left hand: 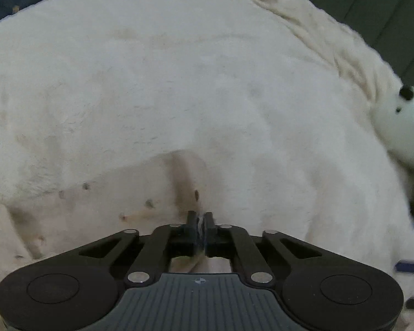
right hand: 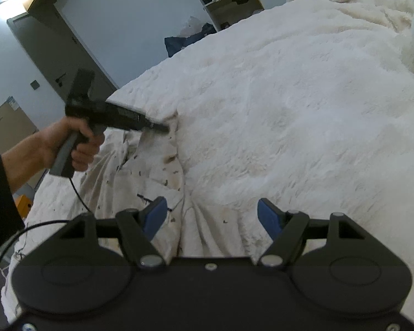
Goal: Fold clothes
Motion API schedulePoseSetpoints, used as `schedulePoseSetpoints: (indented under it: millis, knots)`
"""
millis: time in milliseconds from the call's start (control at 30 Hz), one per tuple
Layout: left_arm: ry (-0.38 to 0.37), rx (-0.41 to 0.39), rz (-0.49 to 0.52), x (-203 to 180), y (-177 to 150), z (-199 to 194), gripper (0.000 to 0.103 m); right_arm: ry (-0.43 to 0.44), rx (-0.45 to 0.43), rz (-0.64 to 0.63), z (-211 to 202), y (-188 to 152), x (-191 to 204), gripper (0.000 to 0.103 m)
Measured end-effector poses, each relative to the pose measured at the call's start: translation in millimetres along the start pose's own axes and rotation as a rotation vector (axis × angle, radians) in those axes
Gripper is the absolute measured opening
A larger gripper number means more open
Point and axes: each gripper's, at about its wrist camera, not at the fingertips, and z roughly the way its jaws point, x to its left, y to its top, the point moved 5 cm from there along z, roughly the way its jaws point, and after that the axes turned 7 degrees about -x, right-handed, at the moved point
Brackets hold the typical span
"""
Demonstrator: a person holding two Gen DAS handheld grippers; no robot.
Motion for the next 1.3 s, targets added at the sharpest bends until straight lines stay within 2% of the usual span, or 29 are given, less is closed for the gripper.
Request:
schedulePoseSetpoints:
  millis: [33, 133, 200, 233, 267, 300, 333, 433, 500, 567, 633, 700, 800, 900, 933, 1033, 1100, 1133, 1167, 1200, 1300]
  knots:
    - [0.043, -0.041, -0.024, 12.3, 5.0, -7.3, 0.002, 0.001, -0.001, 0.003, -0.2, 0.3, -0.4, 0.071]
    - [0.105, -0.116, -0.138, 44.9, 10.0, -24.9, 0.002, 0.005, -0.002, 0.015, -0.3, 0.7, -0.5, 0.071]
    - [0.142, -0.096, -0.153, 55.9, -0.8, -22.6, 0.01, 0.007, 0.001, 0.013, 0.2, -0.3, 0.5, 0.071]
    - [0.19, -0.062, -0.136, 54.6, -9.0, -14.5, 0.027, 0.008, 0.004, 0.011, 0.6, -1.0, 1.2, 0.071]
    - [0.237, -0.028, -0.118, 53.2, -17.1, -6.5, 0.049, 0.006, 0.011, 0.0, 2.6, -3.0, 2.9, 0.071]
    - [0.265, -0.015, -0.118, 52.4, -23.6, -4.4, 0.058, 0.002, 0.013, -0.005, 3.1, -3.4, 3.2, 0.071]
    - [0.256, -0.039, -0.152, 52.4, -27.5, -12.7, 0.062, 0.001, 0.015, -0.01, 3.8, -3.7, 3.6, 0.071]
    - [0.233, -0.129, -0.255, 49.2, -37.8, -50.8, 0.062, -0.003, 0.021, -0.022, 5.3, -4.2, 4.6, 0.071]
    - [0.205, -0.164, -0.238, 38.6, -44.7, -84.6, 0.062, 0.0, 0.022, -0.031, 4.8, -4.0, 5.7, 0.071]
    - [0.133, -0.214, -0.169, 8.7, -67.6, -149.0, 0.074, 0.003, 0.026, -0.043, 4.4, -4.7, 7.5, 0.071]
    - [0.1, -0.24, -0.137, -15.1, -90.8, -186.5, 0.08, 0.006, 0.037, -0.063, 5.2, -7.2, 11.0, 0.071]
    - [0.08, -0.237, -0.132, -34.3, -115.5, -211.7, 0.081, 0.008, 0.044, -0.104, 2.0, -12.5, 19.2, 0.071]
    - [0.09, -0.228, -0.113, -58.7, -178.9, -253.6, 0.081, 0.028, 0.045, -0.234, -13.0, -29.6, 46.6, 0.071]
    - [0.111, -0.227, -0.132, -66.1, -228.7, -266.5, 0.081, 0.025, 0.072, -0.278, -25.4, -47.5, 58.9, 0.071]
    - [0.101, -0.227, -0.16, -67.0, -240.0, -265.6, 0.081, 0.023, 0.083, -0.295, -30.5, -55.0, 63.4, 0.071]
    - [0.037, -0.227, -0.339, -66.8, -290.9, -254.7, 0.081, -0.017, 0.079, -0.308, -55.6, -64.1, 61.2, 0.072]
    - [0.008, -0.219, -0.393, -67.7, -310.0, -241.5, 0.081, -0.121, 0.079, -0.17, -84.8, -63.7, 28.4, 0.072]
    - [-0.008, -0.213, -0.412, -68.8, -317.2, -236.7, 0.08, -0.128, 0.078, -0.153, -87.2, -64.2, 25.5, 0.072]
    - [-0.025, -0.2, -0.418, -71.0, -320.1, -235.1, 0.08, -0.166, 0.08, -0.055, -101.5, -68.9, 6.2, 0.071]
    - [-0.044, -0.194, -0.421, -73.1, -321.8, -235.8, 0.08, -0.175, 0.086, -0.026, -105.5, -71.7, 0.0, 0.071]
    - [-0.079, -0.232, -0.442, -67.2, -317.1, -250.4, 0.08, -0.215, 0.126, 0.09, -115.2, -92.5, -24.7, 0.07]
